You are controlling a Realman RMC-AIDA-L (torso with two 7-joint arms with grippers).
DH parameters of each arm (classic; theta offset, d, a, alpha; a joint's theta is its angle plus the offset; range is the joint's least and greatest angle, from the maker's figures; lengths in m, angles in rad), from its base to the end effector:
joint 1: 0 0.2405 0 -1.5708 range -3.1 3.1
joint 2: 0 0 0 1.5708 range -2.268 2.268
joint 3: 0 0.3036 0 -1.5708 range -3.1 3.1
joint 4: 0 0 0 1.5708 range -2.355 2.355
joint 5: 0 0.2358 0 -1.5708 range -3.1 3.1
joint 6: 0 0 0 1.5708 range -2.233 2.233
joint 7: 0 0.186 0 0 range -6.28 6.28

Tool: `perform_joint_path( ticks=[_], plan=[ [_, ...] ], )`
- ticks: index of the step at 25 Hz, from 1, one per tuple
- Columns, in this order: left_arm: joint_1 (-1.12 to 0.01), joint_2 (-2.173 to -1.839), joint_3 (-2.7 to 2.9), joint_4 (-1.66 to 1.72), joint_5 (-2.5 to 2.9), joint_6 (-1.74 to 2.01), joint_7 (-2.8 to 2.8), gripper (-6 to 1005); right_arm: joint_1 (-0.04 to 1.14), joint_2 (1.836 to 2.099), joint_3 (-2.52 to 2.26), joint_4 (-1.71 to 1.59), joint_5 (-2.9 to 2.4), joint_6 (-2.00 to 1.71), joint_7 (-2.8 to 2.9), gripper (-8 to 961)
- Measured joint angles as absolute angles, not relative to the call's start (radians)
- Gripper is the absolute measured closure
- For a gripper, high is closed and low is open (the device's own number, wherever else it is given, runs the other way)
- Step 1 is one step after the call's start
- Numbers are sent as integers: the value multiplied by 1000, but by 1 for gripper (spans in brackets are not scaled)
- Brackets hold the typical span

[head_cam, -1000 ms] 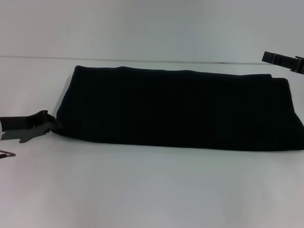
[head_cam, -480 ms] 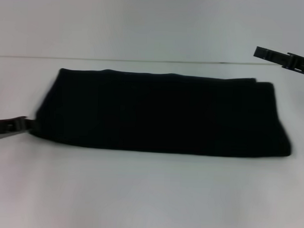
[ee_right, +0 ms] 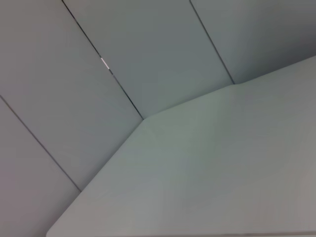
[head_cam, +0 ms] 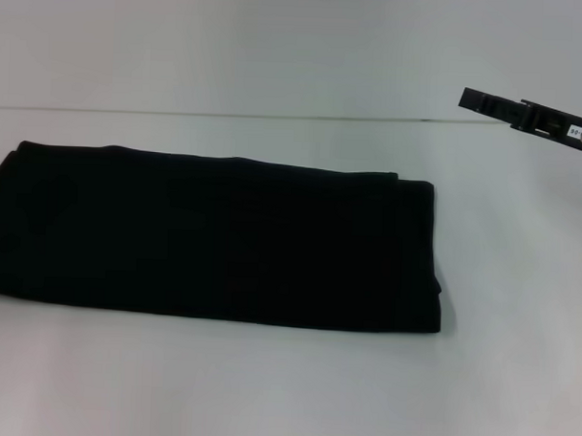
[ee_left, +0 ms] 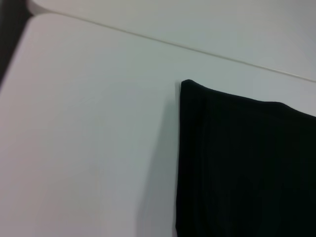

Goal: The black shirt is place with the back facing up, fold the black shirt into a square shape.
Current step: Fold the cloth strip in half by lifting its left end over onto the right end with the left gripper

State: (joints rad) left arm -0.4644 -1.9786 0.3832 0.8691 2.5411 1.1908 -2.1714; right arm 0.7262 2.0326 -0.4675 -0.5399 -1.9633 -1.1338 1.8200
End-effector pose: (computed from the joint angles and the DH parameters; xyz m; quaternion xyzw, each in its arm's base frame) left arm -0.4692 0.3952 0.0853 -0.7060 -0.5875 -0.0721 0.3889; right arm 0.2901 0.5077 -0.0075 -0.7894 0.4450 0.3201 0.2762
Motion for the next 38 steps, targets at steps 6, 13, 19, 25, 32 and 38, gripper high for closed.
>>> perform_joint_path(
  ticks=[6,13,19,25,32,38],
  plan=[
    [-483,-1975,389,901,2538,1272,-2160,964,727,2035,-468,-540,-1963,-1133,1815,207],
    [-647,-1972,401,923,2476,1542,-2160,963,726,2028,-458,-540,-1963,-1129,1802,207],
    [-841,-2027,453,780,2344,1654,-2168,958,719,2021,-456,-546,-1963,-1110,1788,207],
    [-920,-2152,516,582,2255,1500,-2113,954,713,2000,-457,-545,-1958,-1113,1772,207],
    [-871,-2173,509,158,2011,1270,-1827,948,706,1994,-464,-545,-1962,-1115,1770,208],
    [-838,-2177,503,91,1892,1412,-1729,909,700,1984,-472,-535,-1983,-1159,1804,211]
  ],
)
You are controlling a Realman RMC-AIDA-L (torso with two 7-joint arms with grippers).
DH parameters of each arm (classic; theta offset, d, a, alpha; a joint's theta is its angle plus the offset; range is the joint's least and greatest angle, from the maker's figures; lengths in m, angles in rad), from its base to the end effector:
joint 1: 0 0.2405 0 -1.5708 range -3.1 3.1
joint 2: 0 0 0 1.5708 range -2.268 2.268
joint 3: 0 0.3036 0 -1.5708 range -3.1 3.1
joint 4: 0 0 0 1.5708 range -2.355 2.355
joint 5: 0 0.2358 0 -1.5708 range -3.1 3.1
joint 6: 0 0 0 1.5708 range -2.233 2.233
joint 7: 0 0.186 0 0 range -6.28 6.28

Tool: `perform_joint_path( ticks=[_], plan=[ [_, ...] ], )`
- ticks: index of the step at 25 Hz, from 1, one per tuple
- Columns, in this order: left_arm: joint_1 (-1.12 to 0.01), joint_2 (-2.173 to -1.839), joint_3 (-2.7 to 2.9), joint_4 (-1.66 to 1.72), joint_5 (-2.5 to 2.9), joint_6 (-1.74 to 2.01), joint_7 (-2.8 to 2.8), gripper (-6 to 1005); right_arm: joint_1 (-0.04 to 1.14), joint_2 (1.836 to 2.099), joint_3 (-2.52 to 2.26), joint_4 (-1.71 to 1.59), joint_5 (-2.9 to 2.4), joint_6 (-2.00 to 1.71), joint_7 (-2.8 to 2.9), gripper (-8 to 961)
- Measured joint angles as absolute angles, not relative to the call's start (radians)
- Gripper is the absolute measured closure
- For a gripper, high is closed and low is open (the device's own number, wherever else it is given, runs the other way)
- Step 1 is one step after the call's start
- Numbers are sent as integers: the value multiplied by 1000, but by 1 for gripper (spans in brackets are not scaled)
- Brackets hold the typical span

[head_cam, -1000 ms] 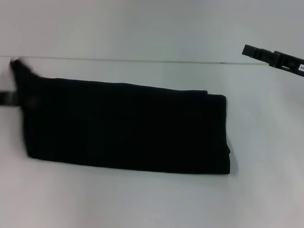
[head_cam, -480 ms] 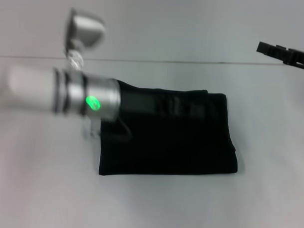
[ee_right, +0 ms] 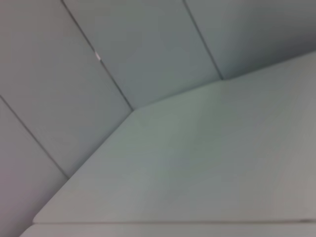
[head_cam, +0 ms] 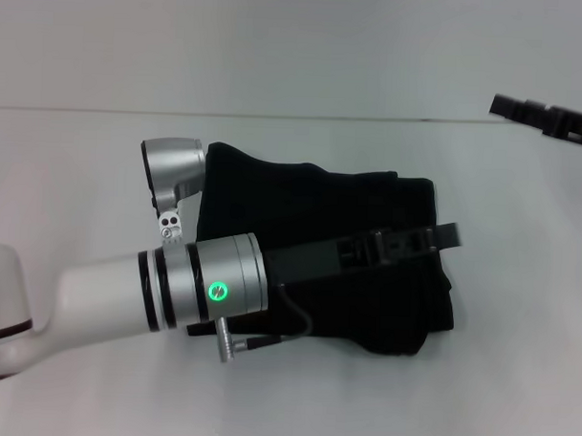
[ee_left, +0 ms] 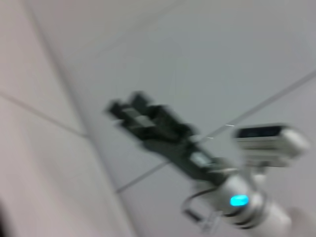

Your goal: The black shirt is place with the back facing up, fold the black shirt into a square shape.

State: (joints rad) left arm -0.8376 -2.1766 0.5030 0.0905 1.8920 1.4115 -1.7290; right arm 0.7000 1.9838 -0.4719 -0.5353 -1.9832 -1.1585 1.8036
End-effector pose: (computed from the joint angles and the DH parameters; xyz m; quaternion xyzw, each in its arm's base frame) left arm -0.1706 0.3933 -0.1792 0.7795 0.4874 0.3869 0.0709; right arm 0.3108 0.5027 0.0137 -0.7976 0.4368 0.2988 0.2894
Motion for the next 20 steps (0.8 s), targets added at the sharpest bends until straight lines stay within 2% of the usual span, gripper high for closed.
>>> perform_joint_path(
  ticks=[4,10,13,20],
  plan=[
    [-829,-2168,530,121,1894,1552,-1682,767,698,1952,-517,-520,-2027,-1226,1936,212],
    [-727,-2163,604,296,1896,1613,-1613,495,690,1920,-579,-498,-2075,-1335,2114,215],
    [-674,-2161,613,365,1896,1614,-1571,260,689,1918,-593,-477,-2105,-1362,2176,216],
    [-623,-2140,664,467,1937,1619,-1508,140,720,1926,-617,-381,-2163,-1348,2228,219]
  ],
)
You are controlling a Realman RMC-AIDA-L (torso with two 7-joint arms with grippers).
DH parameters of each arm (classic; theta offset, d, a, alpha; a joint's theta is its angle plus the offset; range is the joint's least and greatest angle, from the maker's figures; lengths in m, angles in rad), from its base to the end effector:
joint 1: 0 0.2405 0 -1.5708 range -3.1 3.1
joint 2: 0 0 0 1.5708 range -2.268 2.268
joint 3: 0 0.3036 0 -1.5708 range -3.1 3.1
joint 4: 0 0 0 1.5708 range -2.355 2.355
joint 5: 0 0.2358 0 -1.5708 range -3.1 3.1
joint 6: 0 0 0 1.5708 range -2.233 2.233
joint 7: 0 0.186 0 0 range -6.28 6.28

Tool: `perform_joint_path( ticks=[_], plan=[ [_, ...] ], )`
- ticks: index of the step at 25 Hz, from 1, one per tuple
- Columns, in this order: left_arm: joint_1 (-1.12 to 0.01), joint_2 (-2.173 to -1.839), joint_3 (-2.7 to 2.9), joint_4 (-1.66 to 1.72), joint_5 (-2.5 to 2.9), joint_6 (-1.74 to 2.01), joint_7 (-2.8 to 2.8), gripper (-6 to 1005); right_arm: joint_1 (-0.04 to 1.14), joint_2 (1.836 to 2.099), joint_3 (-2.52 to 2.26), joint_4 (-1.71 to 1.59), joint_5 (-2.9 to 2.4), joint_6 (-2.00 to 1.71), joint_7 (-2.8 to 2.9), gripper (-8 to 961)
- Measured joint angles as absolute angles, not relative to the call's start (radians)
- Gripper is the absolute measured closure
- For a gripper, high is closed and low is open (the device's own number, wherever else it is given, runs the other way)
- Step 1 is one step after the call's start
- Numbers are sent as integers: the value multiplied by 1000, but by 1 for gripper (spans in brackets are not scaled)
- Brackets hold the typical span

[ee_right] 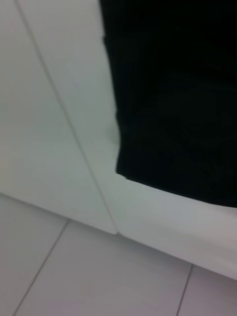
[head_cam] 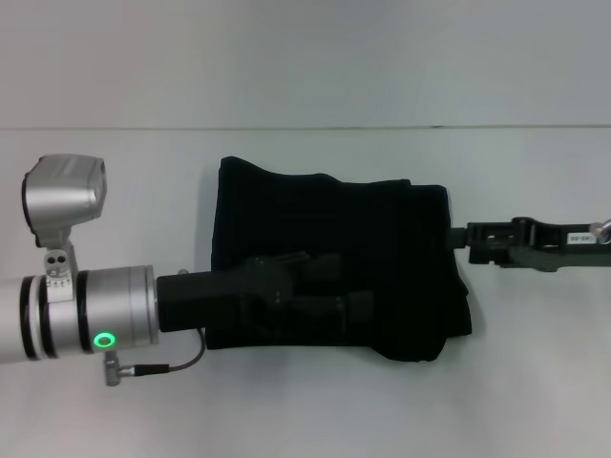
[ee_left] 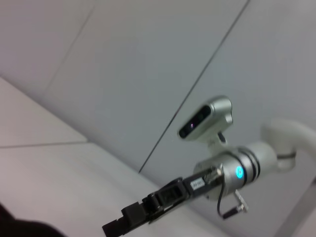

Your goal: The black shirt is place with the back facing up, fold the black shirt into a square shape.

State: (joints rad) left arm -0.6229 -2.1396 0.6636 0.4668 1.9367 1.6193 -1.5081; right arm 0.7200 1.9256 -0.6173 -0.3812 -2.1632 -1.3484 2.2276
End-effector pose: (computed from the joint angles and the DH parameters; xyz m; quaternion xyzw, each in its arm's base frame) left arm -0.2397 0.3728 -0.1099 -0.8932 -0.2985 -0.3363 0.0103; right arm 0.3166 0.4478 -0.0422 -0.7637 0.6074 0.2001 0.0879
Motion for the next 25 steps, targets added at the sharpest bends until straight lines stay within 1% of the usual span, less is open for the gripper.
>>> perform_joint_path(
  ticks=[4,5,6,9,13,19,22,25],
  plan=[
    [-614,-2130,668,499,1987,1632,-1465,71,741,1945,-643,-337,-2168,-1300,2238,221],
    [-613,-2129,668,505,1998,1635,-1456,64,748,1957,-661,-324,-2168,-1271,2245,221],
    [-612,-2129,669,513,2010,1640,-1446,57,748,1957,-661,-324,-2168,-1271,2245,221],
    [-606,-2127,669,534,2038,1652,-1426,36,758,1976,-683,-322,-2168,-1232,2255,223],
    [-600,-2124,667,541,2046,1654,-1422,47,770,1991,-685,-322,-2167,-1207,2257,224],
    [-597,-2123,666,543,2047,1647,-1421,64,783,2006,-685,-322,-2163,-1170,2257,227],
    [-597,-2123,665,545,2047,1646,-1421,67,786,2021,-682,-326,-2161,-1149,2245,228],
    [-597,-2123,663,546,2048,1645,-1420,67,786,2039,-675,-332,-2146,-1123,2199,334]
  ],
)
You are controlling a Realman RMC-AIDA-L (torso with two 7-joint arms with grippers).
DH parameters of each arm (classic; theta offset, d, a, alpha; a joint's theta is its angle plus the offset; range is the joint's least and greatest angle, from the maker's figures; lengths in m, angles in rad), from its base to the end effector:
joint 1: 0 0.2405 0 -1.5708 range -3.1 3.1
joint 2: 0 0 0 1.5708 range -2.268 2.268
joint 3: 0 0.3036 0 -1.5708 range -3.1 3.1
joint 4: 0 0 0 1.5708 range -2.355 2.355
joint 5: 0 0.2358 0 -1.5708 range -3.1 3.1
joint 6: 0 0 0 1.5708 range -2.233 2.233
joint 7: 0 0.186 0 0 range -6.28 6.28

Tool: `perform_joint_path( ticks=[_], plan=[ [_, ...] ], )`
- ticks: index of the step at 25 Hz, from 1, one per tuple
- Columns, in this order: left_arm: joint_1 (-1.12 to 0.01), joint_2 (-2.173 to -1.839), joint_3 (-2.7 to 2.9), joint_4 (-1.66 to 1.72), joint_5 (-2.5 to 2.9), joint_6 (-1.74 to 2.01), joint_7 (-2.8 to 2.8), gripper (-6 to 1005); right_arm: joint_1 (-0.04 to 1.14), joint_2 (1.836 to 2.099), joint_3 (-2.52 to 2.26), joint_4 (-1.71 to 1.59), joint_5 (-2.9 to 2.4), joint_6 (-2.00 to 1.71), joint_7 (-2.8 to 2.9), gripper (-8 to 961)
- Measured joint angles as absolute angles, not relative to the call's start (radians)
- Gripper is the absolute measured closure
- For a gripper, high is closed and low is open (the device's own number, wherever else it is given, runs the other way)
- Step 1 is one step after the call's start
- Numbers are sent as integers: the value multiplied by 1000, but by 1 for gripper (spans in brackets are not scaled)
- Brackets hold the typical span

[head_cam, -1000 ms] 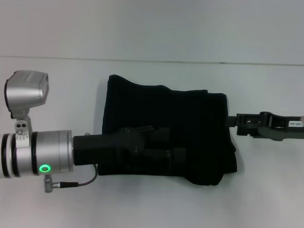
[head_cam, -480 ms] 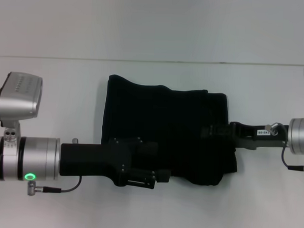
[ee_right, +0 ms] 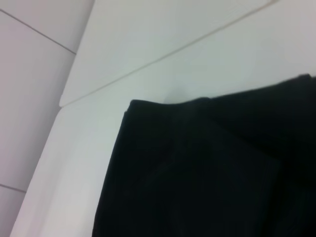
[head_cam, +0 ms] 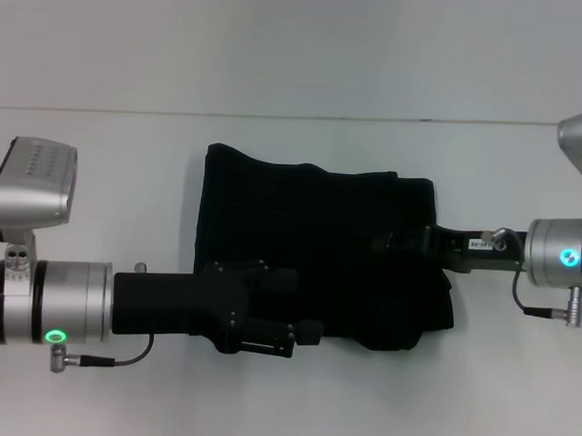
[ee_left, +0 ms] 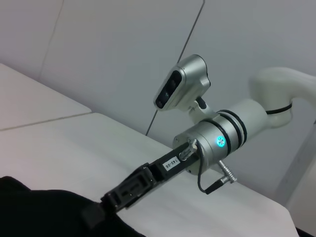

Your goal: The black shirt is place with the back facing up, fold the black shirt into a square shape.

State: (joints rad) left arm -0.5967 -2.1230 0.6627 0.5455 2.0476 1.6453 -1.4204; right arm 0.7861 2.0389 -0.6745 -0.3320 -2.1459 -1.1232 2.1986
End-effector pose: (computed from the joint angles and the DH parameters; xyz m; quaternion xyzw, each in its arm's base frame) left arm -0.2614 0.3661 -0.0993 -0.9298 -0.2395 -0.2783 0.0260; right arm 0.2897 0.4606 -0.1115 -0.7676 0.6020 0.1871 0.1159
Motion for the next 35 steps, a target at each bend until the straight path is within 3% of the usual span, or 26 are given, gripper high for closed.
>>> perform_joint_path(
  ticks=[8,16,26,35],
  plan=[
    [-598,-2123,662,545,2045,1653,-1428,67,788,2060,-673,-333,-2069,-1086,2044,651],
    [-604,-2123,661,540,2040,1655,-1459,66,790,2058,-679,-380,-2018,-1069,1937,856],
    [-606,-2125,661,539,2023,1655,-1533,66,797,2015,-701,-402,-2024,-1093,1935,827],
    [-609,-2125,661,537,2008,1656,-1567,66,769,2008,-734,-407,-2025,-1088,1939,775]
  ],
)
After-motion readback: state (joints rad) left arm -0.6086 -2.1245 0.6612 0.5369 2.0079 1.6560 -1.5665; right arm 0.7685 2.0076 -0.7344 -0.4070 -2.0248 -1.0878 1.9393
